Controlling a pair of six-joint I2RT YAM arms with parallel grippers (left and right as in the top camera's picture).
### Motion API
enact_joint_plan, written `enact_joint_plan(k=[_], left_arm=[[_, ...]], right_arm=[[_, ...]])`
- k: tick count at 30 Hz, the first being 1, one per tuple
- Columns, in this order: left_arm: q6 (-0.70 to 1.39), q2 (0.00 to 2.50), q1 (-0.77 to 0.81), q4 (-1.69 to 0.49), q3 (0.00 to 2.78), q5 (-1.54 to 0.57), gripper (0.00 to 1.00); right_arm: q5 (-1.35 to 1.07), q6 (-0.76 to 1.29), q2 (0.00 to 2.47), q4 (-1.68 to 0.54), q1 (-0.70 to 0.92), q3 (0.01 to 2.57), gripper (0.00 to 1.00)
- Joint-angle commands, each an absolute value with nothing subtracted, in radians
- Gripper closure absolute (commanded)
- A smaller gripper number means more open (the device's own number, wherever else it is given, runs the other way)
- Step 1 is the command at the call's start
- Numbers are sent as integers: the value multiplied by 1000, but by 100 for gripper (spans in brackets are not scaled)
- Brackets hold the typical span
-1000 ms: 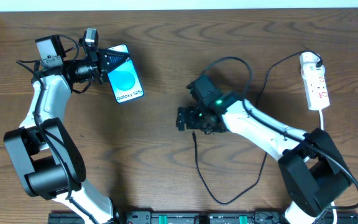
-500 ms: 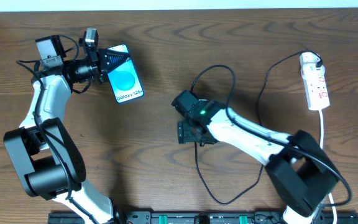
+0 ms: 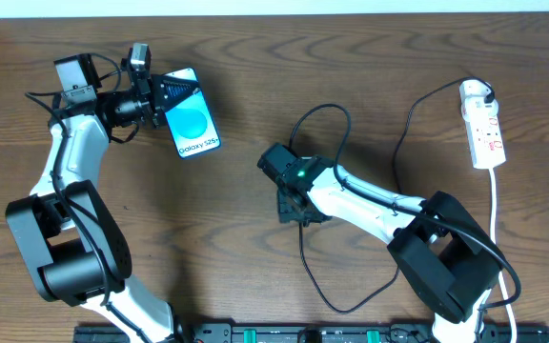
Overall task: Plug charger to phone and switch on socket
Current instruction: 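Lower the right gripper and grasp the black cable near its plug, then lift the cable plug with the right gripper toward the phone's bottom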
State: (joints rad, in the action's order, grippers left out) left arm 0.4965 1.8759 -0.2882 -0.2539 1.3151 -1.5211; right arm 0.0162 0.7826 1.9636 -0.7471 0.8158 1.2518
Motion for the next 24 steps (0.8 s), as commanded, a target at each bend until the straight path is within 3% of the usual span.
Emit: enact_joint_plan(k=[1, 3, 5, 16, 24], left_arm=[[490, 1876, -292, -250, 1324, -1570, 93], [490, 1876, -292, -250, 1324, -1570, 92], [490, 1876, -292, -250, 1324, -1570, 93], [490, 1876, -292, -250, 1324, -1570, 93], [490, 1876, -291, -205, 1324, -1552, 93]], right_arm=[[-10, 796, 2014, -745, 818, 1245, 71], [-10, 796, 2014, -745, 818, 1245, 88], [-11, 796, 2014, -748, 818, 1245, 99], [-105, 755, 2014, -757, 812, 1245, 99], [-902, 360, 2014, -479, 731, 1247, 99]])
